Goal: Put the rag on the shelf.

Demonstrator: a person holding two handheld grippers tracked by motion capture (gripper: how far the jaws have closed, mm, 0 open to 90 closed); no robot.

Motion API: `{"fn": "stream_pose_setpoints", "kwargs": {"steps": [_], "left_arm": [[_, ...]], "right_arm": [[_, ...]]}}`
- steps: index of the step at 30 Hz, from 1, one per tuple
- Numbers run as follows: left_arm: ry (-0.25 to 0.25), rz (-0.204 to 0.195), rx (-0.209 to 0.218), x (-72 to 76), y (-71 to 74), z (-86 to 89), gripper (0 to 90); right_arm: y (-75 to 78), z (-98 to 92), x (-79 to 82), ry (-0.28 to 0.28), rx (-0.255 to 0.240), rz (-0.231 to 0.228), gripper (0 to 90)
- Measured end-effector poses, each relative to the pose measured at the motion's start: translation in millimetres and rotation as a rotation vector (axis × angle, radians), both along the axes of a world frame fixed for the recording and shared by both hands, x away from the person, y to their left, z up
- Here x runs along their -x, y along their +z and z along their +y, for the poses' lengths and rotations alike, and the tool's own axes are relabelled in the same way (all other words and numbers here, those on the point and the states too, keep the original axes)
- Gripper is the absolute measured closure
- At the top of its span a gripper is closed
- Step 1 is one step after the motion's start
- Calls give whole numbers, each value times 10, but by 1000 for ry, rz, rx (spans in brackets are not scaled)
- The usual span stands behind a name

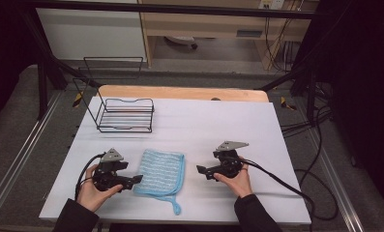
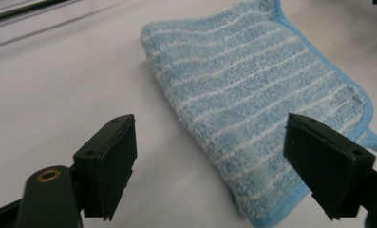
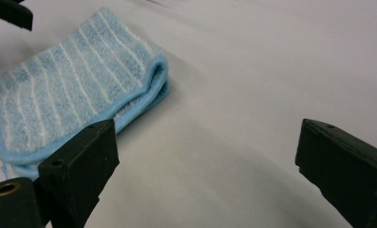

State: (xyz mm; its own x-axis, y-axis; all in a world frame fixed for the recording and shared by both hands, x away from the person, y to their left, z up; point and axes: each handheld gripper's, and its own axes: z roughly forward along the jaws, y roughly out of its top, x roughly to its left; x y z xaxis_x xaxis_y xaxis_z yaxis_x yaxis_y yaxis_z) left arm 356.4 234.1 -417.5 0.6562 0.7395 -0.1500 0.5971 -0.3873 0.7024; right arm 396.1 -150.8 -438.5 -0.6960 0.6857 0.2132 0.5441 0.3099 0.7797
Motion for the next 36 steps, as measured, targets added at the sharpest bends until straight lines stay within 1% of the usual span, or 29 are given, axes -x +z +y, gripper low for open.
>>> {"fn": "stream_pose_setpoints", "kwargs": {"steps": [3,4,6,7,8,9,10,12,13,14,16,17,19,20,21,22,23,25,26,28,29,30,31,33,35,36], "left_arm": [[0,-7,-2,-79,31,-39,151],[4,-4,1,-110,43,-55,122],[7,2,11,-179,67,-91,116],[13,5,9,-215,79,-112,115],[17,-1,0,-254,92,-129,115],[22,-2,5,-293,94,-157,115],[25,-4,-2,-332,104,-173,114],[35,-4,2,-413,113,-205,115],[46,-1,5,-495,109,-232,126],[46,-1,5,-495,109,-232,138],[64,-9,-9,-578,89,-246,146],[80,-11,-8,-617,72,-246,159],[104,-8,11,-687,34,-231,210],[119,-7,24,-717,9,-226,265],[128,-1,25,-745,-14,-214,305],[136,8,22,-769,-38,-204,305],[140,13,12,-789,-59,-201,354],[148,24,1,-811,-97,-206,405],[142,33,-3,-818,-113,-212,429],[132,35,-12,-827,-141,-235,500],[126,42,-12,-833,-151,-239,500],[121,51,-11,-837,-164,-246,542],[112,67,-25,-836,-198,-267,557],[107,74,-33,-833,-211,-274,589],[99,85,-28,-826,-216,-275,642],[95,88,-27,-820,-214,-277,642]], "right_arm": [[-32,-27,36,1,-2,7,56],[-59,-36,70,0,-4,23,45],[-68,-34,92,4,2,29,38],[-63,-35,102,8,0,25,40],[-59,-33,110,6,-6,21,41],[-59,-33,110,6,-6,21,41],[-49,-34,117,2,-18,18,41],[-45,-35,118,0,-20,17,41],[-44,-33,121,-2,-21,15,41],[-46,-35,121,-2,-15,13,41],[-48,-33,122,-5,-13,16,42],[-52,-34,119,-5,-9,12,44],[-56,-31,120,-7,-7,12,46],[-60,-29,121,-7,-7,11,49],[-60,-29,121,-7,-7,11,49],[-63,-28,122,-8,-5,12,50],[-66,-25,122,-9,-6,13,52],[-77,-19,119,-7,-5,12,57],[-81,-14,121,-8,-5,20,57],[-89,-10,122,-12,-6,18,61],[-89,-10,122,-12,-6,18,61],[-92,-7,122,-13,-8,18,62],[-94,-5,123,-13,-8,19,63],[-95,-2,126,-15,-9,24,63],[-95,-3,123,-17,-8,21,63],[-95,-3,123,-17,-8,21,63]]}}
